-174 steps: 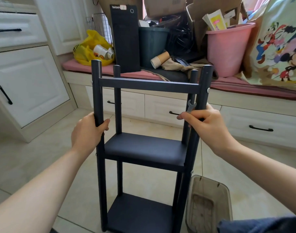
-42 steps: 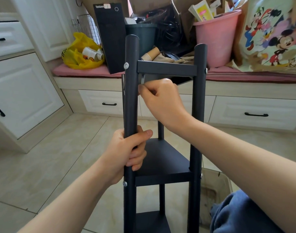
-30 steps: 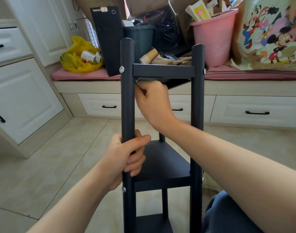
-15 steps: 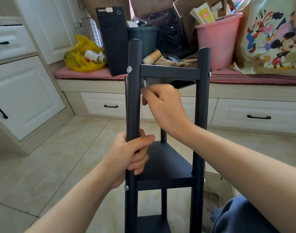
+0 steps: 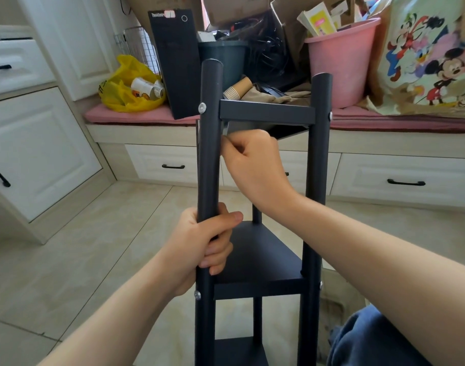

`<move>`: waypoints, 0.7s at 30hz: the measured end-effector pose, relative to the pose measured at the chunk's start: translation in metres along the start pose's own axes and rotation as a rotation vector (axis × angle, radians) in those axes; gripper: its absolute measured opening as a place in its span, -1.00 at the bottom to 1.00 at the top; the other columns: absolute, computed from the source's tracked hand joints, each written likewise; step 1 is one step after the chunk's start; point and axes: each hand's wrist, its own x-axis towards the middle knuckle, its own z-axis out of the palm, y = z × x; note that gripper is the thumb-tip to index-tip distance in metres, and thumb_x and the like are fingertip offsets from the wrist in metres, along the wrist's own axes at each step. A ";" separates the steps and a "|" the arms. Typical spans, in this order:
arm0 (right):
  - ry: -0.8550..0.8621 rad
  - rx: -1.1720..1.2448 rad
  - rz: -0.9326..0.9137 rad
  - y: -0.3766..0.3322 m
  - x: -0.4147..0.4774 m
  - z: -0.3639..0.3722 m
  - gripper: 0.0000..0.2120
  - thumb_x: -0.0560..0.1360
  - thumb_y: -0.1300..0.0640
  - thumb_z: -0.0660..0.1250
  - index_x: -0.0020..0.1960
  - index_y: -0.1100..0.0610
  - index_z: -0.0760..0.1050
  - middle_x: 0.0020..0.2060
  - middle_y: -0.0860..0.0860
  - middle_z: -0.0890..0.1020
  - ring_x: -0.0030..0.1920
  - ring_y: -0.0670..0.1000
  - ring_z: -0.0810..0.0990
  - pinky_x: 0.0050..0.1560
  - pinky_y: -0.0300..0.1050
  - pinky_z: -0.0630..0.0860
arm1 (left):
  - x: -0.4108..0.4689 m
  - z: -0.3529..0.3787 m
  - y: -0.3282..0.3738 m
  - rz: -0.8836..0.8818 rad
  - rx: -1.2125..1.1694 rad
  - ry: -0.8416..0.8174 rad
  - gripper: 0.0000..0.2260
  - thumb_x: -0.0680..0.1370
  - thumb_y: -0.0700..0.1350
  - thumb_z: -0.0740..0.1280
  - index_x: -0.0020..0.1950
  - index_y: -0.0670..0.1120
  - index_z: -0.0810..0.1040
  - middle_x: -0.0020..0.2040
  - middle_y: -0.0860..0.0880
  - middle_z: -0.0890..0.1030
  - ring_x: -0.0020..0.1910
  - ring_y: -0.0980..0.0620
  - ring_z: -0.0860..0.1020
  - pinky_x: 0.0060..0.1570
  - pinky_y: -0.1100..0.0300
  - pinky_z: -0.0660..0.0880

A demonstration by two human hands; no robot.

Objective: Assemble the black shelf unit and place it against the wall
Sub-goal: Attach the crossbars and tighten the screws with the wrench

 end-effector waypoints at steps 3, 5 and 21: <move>0.007 -0.026 -0.003 0.001 0.002 0.007 -0.47 0.61 0.14 0.28 -0.51 0.00 0.24 -0.65 -0.11 0.27 -0.54 -0.06 0.25 -0.45 -0.22 0.20 | 0.000 0.000 0.001 -0.003 -0.001 0.000 -0.61 0.48 -0.15 0.39 -0.42 -0.08 0.23 -0.57 -0.03 0.13 -0.66 0.07 0.11 -0.60 0.31 0.19; 0.012 -0.029 0.005 0.002 0.004 0.012 -0.49 0.60 0.16 0.28 -0.51 0.00 0.25 -0.65 -0.11 0.29 -0.53 -0.05 0.26 -0.44 -0.23 0.19 | -0.001 -0.002 0.000 -0.003 0.004 -0.007 -0.56 0.49 -0.16 0.44 -0.43 -0.08 0.23 -0.58 -0.03 0.14 -0.66 0.07 0.12 -0.59 0.31 0.20; 0.050 -0.106 -0.015 0.007 0.008 0.013 -0.53 0.61 0.15 0.26 -0.45 -0.04 0.26 -0.56 -0.11 0.36 -0.49 -0.05 0.31 -0.38 -0.16 0.24 | -0.001 -0.002 0.000 0.000 0.012 -0.048 -0.57 0.49 -0.17 0.44 -0.46 -0.06 0.27 -0.58 -0.03 0.15 -0.66 0.07 0.12 -0.60 0.30 0.19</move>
